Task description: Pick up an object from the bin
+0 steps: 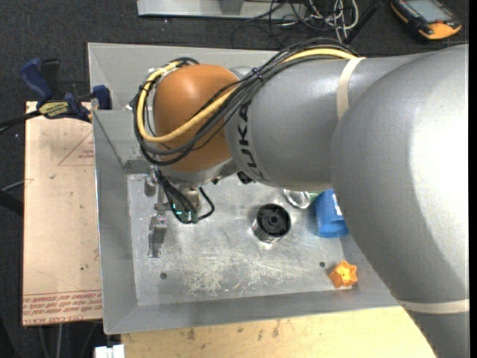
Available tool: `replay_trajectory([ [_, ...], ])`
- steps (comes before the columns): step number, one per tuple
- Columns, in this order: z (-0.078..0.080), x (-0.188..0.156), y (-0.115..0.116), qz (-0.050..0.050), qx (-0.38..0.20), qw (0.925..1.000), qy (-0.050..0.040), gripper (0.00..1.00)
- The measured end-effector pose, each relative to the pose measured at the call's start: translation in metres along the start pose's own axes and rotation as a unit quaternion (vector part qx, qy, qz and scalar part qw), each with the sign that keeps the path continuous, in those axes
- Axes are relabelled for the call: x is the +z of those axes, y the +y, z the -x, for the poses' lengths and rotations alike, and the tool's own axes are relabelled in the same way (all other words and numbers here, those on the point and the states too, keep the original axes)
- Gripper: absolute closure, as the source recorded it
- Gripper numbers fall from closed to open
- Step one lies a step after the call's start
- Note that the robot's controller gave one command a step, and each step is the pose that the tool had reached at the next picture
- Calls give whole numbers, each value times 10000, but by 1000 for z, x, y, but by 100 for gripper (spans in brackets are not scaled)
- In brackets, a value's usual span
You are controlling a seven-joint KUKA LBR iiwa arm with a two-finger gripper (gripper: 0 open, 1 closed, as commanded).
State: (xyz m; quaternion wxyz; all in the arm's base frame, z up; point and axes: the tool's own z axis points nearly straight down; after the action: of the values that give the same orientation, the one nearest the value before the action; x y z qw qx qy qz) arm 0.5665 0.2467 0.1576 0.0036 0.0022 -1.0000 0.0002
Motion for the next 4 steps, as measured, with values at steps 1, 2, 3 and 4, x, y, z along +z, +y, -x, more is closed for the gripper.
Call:
replay_trajectory([
  [1, 2, -5, -1, 8, 17, 10000, -37, 0],
  [2, 7, 15, -10, 27, 542, 9985, -65, 0],
  [3, 3, 46, -17, -1, 986, 9951, -20, 0],
  [4, -3, 32, -7, 10, 1511, 9885, -34, 0],
])
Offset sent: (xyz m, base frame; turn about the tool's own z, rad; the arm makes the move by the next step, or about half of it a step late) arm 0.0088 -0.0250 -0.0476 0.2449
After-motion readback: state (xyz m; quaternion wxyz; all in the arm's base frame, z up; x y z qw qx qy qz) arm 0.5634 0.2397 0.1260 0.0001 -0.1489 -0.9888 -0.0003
